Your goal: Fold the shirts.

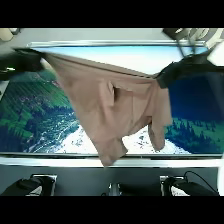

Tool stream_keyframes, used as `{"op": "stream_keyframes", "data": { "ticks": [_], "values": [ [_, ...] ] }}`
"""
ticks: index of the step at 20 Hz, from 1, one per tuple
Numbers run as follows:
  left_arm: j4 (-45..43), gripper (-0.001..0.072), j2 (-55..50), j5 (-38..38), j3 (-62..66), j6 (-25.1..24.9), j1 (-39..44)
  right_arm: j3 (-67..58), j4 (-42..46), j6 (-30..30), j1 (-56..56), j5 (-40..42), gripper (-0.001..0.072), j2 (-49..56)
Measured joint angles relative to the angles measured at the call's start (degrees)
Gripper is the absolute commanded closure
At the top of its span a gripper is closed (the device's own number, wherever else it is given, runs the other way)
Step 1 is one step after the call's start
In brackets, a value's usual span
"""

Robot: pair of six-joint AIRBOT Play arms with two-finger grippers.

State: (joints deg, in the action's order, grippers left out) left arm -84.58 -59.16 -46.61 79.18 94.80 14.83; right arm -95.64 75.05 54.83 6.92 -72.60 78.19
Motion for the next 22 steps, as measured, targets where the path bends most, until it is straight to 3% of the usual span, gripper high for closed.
{"op": "stream_keyframes", "data": {
  "ticks": [4, 5, 6, 7, 8, 11, 12, 15, 17, 19, 22],
  "values": [
    [1.7, 0.0681, -12.5, 0.8, -2.5, 4.5, 0.0, 0.6, -3.5, 2.6, 0.0, 10.1, 0.0686, 13.2],
    [3.6, 0.0629, -15.5, 0.9, -2.8, 5.6, 0.0, 0.7, -5.3, 3.8, 0.0, 11.1, 0.0614, 15.8],
    [5.4, 0.0478, -18.1, 0.9, -2.9, 6.3, 0.0, 0.7, -7.0, 4.8, 0.0, 11.7, 0.0413, 17.7],
    [8.0, 0.0252, -20.4, 0.8, -3.1, 7.0, -0.1, 0.8, -8.6, 5.3, 0.0, 12.1, 0.0188, 19.3],
    [10.6, 0.0124, -22.2, 0.6, -3.1, 7.5, -0.2, 0.6, -9.5, 5.8, 0.0, 12.1, 0.0060, 20.1],
    [14.9, 0.0120, -24.9, -4.1, -2.8, 6.0, -2.3, -0.5, -7.4, 3.9, -1.7, 7.0, 0.0083, 19.7],
    [15.5, 0.0120, -25.4, -7.0, -2.5, 4.2, -3.7, -0.7, -4.6, 2.4, -2.6, 3.9, 0.0178, 18.7],
    [14.8, 0.0124, -26.2, -17.7, -3.1, 0.5, -8.3, -0.4, 3.6, 1.9, -8.0, -4.0, 0.0189, 15.2],
    [14.6, 0.0253, -26.5, -22.4, -5.4, -1.1, -10.4, 1.6, 4.8, 2.2, -11.5, -8.3, 0.0187, 13.4],
    [18.0, 0.0254, -26.6, -23.4, -9.3, -2.2, -10.5, 6.0, 5.3, 1.7, -13.9, -12.3, 0.0187, 11.7],
    [26.9, 0.0238, -27.6, -18.3, -15.1, -3.6, -8.1, 16.1, 2.4, 0.1, -15.5, -14.2, 0.0145, 8.5]
  ]
}}
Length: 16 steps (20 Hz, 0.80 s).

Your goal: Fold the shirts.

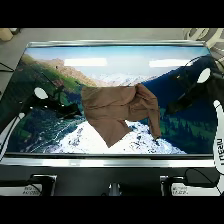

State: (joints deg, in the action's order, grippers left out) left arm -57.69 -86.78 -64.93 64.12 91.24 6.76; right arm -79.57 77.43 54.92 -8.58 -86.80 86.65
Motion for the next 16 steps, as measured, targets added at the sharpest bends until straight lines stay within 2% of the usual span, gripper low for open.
{"op": "stream_keyframes", "data": {
  "ticks": [4, 6, 7, 9, 11, 15, 16],
  "values": [
    [6.4, 0.0239, -3.2, 4.4, -2.7, -0.9, 3.4, 13.5, -2.3, -1.2, -0.8, 2.8, 0.0144, -5.4],
    [8.3, 0.0252, -4.5, 5.5, -3.2, -1.1, 4.6, 18.7, -2.4, -1.4, -1.0, 4.4, 0.0065, -7.6],
    [9.1, 0.0294, -4.8, 6.1, -3.3, -1.1, 4.9, 20.6, -2.4, -1.4, -1.1, 5.1, 0.0030, -8.2],
    [9.8, 0.0516, -5.4, 8.0, -3.5, -1.2, 5.3, 24.2, -3.5, -1.5, -1.1, 6.4, 0.0025, -9.2],
    [10.0, 0.0675, -5.7, 9.6, -3.7, -1.3, 5.6, 27.3, -5.0, -1.5, -1.1, 8.3, 0.0025, -9.6],
    [10.6, 0.0684, -5.7, 10.8, -3.7, -1.3, 5.7, 32.3, -9.3, -1.4, 0.5, 14.1, 0.0037, -9.8],
    [10.6, 0.0684, -5.6, 10.9, -3.7, -1.3, 5.8, 33.0, -10.0, -0.8, 1.5, 15.7, 0.0103, -9.6]
  ]
}}
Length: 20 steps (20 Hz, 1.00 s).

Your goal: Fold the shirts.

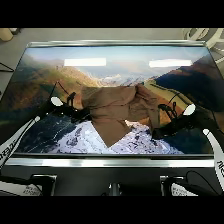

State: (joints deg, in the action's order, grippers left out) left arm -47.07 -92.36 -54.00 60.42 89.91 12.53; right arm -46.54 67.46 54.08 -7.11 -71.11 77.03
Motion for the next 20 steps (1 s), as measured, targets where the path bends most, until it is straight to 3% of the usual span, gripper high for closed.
{"op": "stream_keyframes", "data": {
  "ticks": [1, 2, 3, 8, 12, 16, 20],
  "values": [
    [0.0, 0.0684, 0.2, 0.1, 0.0, -0.1, 0.0, 0.4, -0.7, 0.6, 0.9, 1.0, 0.0300, 0.1],
    [0.2, 0.0684, 0.4, 0.2, 0.0, -0.2, 0.0, 0.8, -0.9, 1.5, 1.9, 2.9, 0.0653, 0.3],
    [0.2, 0.0685, 0.7, 0.3, 0.0, -0.5, 0.0, 1.1, -1.0, 2.3, 2.6, 5.0, 0.0692, 0.6],
    [0.1, 0.0687, 6.2, 0.2, 1.2, -3.4, -0.9, -2.2, 0.2, 4.6, 4.1, 8.5, 0.0695, -2.3],
    [0.0, 0.0687, 20.9, 2.1, 9.8, -7.8, -3.3, -15.7, 5.3, 3.4, 4.4, 9.2, 0.0693, -13.8],
    [-1.9, 0.0687, 37.9, 11.2, 24.8, -9.6, -8.8, -34.5, 16.9, 4.5, 4.5, 17.2, 0.0693, -28.8],
    [-4.1, 0.0687, 50.5, 18.7, 31.8, -10.0, -11.1, -43.1, 23.9, 9.1, 4.5, 21.4, 0.0693, -40.3]
  ]
}}
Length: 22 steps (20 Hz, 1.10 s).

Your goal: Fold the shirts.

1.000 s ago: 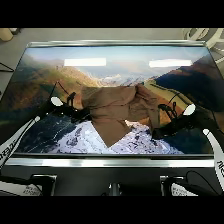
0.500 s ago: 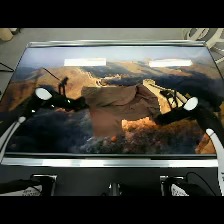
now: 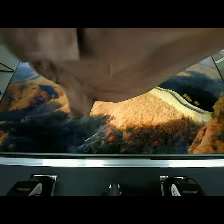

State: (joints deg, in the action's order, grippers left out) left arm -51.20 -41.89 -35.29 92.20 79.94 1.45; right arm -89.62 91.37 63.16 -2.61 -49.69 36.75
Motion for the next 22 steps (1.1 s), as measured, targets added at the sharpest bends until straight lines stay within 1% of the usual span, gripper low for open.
{"op": "stream_keyframes", "data": {
  "ticks": [2, 6, 8, 10, 12, 14, 17, 20, 22],
  "values": [
    [-0.3, 0.0687, 3.8, 1.6, 1.3, 0.2, -0.4, -1.4, 1.6, 0.9, 0.0, -1.8, 0.0693, -2.7],
    [-1.5, 0.0687, 6.7, 2.1, 2.2, 2.8, -0.9, -2.7, 3.2, 1.8, 0.0, -3.9, 0.0693, -4.7],
    [-3.4, 0.0688, 6.8, 0.0, 2.4, 4.8, -1.0, -2.9, 3.6, 1.8, 0.0, -5.2, 0.0692, -4.8],
    [-7.0, 0.0687, 6.0, -3.8, 2.5, 7.9, -1.1, -3.0, 4.2, 1.6, 0.0, -7.3, 0.0692, -4.0],
    [-10.6, 0.0686, 4.2, -8.9, 2.5, 10.7, -1.1, -3.1, 4.5, 0.9, 0.0, -11.7, 0.0692, -1.7],
    [-13.8, 0.0686, 0.7, -15.5, 2.1, 12.4, -1.1, -3.1, 4.7, 0.2, 0.0, -17.1, 0.0692, 2.7],
    [-17.4, 0.0685, -6.7, -22.7, -1.5, 13.2, -1.1, -2.0, 4.4, -0.9, 0.0, -23.8, 0.0693, 13.7],
    [-19.1, 0.0685, -16.7, -24.7, -7.3, 12.5, -1.1, 0.2, 2.5, -1.9, 0.0, -25.3, 0.0692, 27.9],
    [-19.4, 0.0686, -24.8, -24.2, -9.4, 12.1, -1.1, 1.0, 1.4, -1.7, 0.0, -23.5, 0.0691, 37.9]
  ]
}}
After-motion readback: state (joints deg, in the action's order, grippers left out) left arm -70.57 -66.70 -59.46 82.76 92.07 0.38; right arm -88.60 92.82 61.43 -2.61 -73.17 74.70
